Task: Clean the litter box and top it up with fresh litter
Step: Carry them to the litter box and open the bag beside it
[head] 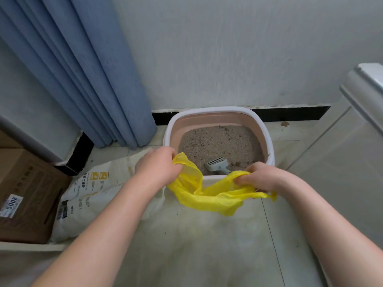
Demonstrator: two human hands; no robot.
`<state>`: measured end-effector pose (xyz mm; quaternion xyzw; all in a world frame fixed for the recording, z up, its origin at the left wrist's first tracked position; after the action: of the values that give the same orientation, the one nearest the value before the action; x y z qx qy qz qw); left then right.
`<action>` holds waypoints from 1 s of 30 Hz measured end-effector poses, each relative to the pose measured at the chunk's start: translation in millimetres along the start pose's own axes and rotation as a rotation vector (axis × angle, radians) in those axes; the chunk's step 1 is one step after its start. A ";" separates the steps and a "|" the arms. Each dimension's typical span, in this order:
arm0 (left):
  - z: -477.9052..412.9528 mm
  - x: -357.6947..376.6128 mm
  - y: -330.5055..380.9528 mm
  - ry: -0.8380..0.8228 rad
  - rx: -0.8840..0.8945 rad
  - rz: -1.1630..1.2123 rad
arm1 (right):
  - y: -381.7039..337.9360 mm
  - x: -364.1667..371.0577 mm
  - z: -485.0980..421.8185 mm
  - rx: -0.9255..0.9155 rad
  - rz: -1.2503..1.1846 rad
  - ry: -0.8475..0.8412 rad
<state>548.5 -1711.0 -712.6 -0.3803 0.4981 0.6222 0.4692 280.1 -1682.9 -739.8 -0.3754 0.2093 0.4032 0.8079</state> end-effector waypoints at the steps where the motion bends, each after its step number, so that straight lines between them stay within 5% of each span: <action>1: -0.3 3.9 1.5 -0.023 0.008 -0.023 | 3.4 8.5 -3.0 0.018 0.061 -0.031; 6: 4.5 45.9 5.5 -0.134 0.079 -0.186 | 22.6 56.0 -36.3 0.055 0.087 -0.010; 12: 15.7 109.4 14.3 -0.241 0.365 -0.451 | 39.5 89.6 -65.3 -0.182 0.595 0.091; 16: 1.8 141.1 15.8 -0.229 0.574 -0.580 | 58.0 102.0 -86.6 -0.295 0.656 0.050; 20: 2.5 183.7 1.1 -0.139 0.711 -0.485 | 87.6 113.6 -88.6 -0.306 0.350 0.022; 24: 17.3 228.6 3.8 0.013 0.992 -0.332 | 138.3 118.4 -98.5 -0.098 -0.086 0.012; 30: 31.3 258.6 42.4 0.051 1.421 -0.167 | 190.6 109.4 -92.2 0.188 -0.423 0.124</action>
<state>437.5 -1630.1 -938.0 -0.0339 0.7629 0.1002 0.6378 187.0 -1625.4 -951.5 -0.3583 0.2119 0.1797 0.8913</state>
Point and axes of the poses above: each hand's wrist, its own z-axis away from the middle knuckle, its own x-axis out of the palm, y = z × x, the point moved 2 cm from there along -z, towards the middle knuckle, and after that the axes turned 1 degree about -x, right-handed, at the moved point
